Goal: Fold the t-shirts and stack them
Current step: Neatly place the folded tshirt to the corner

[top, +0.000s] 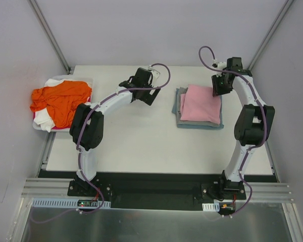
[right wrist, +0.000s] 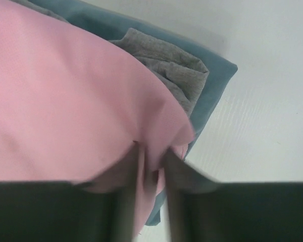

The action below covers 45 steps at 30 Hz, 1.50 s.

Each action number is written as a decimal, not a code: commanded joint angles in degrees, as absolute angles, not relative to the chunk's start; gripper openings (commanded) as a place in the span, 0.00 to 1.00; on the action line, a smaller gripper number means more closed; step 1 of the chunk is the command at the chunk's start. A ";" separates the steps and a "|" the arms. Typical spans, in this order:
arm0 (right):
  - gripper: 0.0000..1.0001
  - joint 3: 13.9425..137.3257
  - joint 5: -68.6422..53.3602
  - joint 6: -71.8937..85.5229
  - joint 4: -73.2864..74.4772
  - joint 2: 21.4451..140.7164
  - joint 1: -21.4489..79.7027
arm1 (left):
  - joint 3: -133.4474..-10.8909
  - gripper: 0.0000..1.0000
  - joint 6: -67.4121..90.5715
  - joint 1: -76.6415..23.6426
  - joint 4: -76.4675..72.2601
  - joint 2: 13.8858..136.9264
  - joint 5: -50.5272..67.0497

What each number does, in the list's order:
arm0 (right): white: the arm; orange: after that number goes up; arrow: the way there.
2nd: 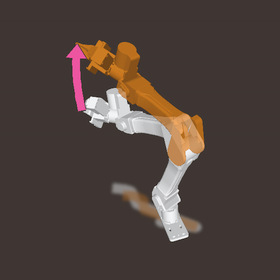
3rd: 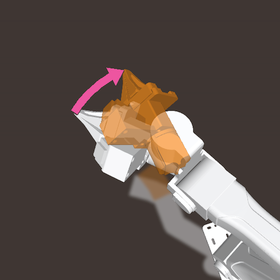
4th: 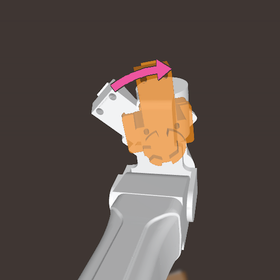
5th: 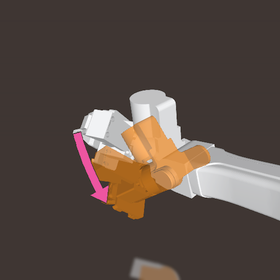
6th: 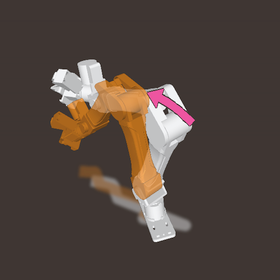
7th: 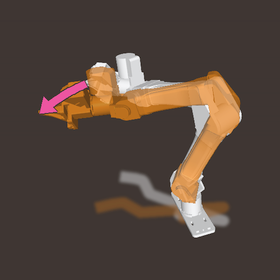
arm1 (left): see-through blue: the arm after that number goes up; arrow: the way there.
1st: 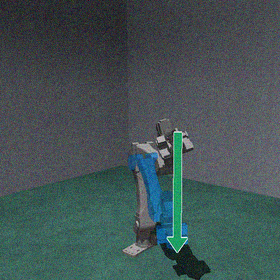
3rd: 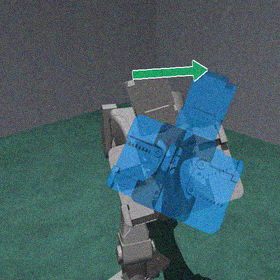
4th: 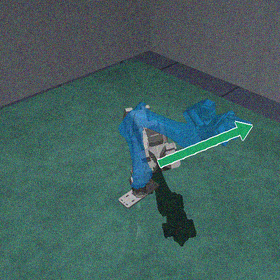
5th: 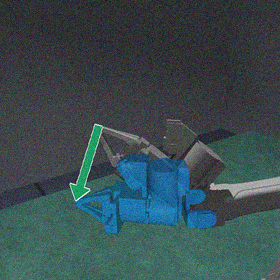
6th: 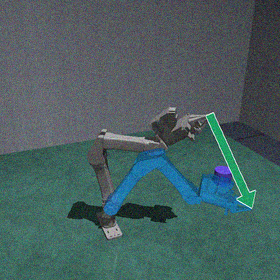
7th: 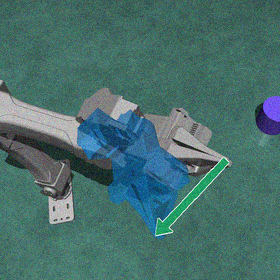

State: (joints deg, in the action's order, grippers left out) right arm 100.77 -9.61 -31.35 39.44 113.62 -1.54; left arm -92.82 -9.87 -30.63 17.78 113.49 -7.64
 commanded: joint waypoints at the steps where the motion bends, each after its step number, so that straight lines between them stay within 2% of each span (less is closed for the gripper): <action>1: 0.49 104.06 -9.40 -32.87 40.52 115.40 -2.02 | -92.37 0.99 -9.84 -30.15 16.61 109.77 -8.09; 2: 0.60 104.15 -9.32 -32.78 40.52 115.49 -2.02 | -92.46 0.99 -9.84 -30.15 16.61 109.95 -8.09; 3: 0.66 104.41 -9.23 -32.87 40.43 115.75 -2.02 | -92.46 0.99 -9.84 -30.15 16.52 110.04 -8.09; 6: 0.70 104.68 -9.40 -32.87 40.52 116.02 -2.02 | -92.64 0.99 -9.93 -30.15 16.52 110.04 -8.09; 18: 0.72 104.42 -10.63 -33.13 41.39 108.12 -0.36 | -92.46 0.99 -9.76 -30.15 16.52 110.04 -8.00; 29: 0.72 95.29 -9.93 -34.01 43.77 100.37 5.62 | -91.93 0.99 -10.55 -29.97 16.26 109.42 -8.61; 38: 0.72 89.57 -10.02 -34.10 40.88 103.18 7.99 | -91.32 0.99 -10.46 -27.86 15.56 109.42 -8.79; 45: 0.71 88.06 -11.86 -34.54 40.43 111.87 8.61 | -90.79 0.99 -11.16 -25.84 15.03 109.25 -8.88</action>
State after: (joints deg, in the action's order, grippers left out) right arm 88.16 -9.87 -33.65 40.97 107.46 7.90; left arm -91.26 -10.11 -26.85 16.36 112.79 -8.03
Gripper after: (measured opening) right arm 0.715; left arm 0.993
